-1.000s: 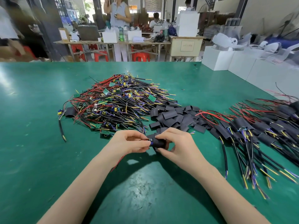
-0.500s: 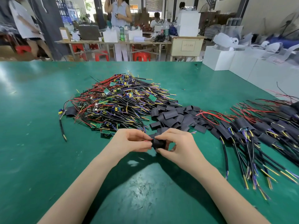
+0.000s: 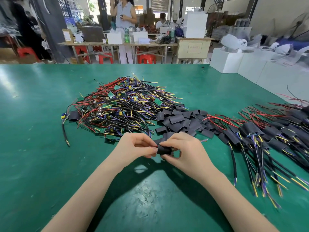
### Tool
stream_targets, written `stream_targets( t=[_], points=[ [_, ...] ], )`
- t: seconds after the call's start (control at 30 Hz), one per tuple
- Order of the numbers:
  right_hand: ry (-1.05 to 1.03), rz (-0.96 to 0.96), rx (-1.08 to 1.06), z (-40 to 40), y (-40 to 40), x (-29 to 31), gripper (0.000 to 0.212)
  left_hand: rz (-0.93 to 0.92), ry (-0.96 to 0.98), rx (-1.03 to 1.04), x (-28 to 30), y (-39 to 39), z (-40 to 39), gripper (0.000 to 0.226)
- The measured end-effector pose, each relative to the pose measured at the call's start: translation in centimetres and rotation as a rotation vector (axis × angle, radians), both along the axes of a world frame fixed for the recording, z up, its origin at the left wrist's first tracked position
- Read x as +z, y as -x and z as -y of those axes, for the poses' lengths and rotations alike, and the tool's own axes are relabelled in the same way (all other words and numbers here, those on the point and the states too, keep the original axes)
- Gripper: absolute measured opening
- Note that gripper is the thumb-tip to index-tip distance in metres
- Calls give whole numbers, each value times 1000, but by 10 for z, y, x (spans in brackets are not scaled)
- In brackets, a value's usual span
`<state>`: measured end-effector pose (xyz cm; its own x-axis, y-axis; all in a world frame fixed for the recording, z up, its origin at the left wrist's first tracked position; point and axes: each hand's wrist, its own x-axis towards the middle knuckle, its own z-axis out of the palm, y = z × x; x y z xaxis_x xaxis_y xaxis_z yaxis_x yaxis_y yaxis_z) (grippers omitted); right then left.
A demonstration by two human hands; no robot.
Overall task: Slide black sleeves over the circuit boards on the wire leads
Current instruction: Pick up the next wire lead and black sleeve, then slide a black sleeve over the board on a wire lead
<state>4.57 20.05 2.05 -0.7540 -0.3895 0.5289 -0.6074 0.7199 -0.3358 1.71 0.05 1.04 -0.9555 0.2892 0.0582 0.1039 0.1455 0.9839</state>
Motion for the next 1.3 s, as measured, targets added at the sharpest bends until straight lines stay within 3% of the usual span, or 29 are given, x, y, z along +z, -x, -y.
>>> stream_targets(
  t=[0.17,0.4,0.47,0.57,0.67,0.8,1.0,1.17,1.3],
  points=[
    [-156,-314,-130,-8,4,8,26,-124,-15,42,6,5,9,19],
    [33,-424,-504,-63,11,20,29,-129,-48,244,6,11,22,12],
    [68,-357,-736,-83,13,20,28,-114,-49,267,6,12,22,11],
    [8,-46,-1051,-107,17,15,26,-87,-72,298,5,13,23,10],
    [-61,107,-1105,-117,19,10,34,-89,-59,312,2,16,25,10],
    [51,-19,-951,-105,21,9,41,-166,32,374,0,19,29,14],
    [79,-13,-435,-48,17,3,32,-392,456,683,-5,27,46,23],
    [-56,93,-73,-13,9,-8,30,-322,668,746,-10,35,60,34],
    [-175,150,-4,-12,8,-12,31,-298,744,653,-12,37,65,37]
  ],
)
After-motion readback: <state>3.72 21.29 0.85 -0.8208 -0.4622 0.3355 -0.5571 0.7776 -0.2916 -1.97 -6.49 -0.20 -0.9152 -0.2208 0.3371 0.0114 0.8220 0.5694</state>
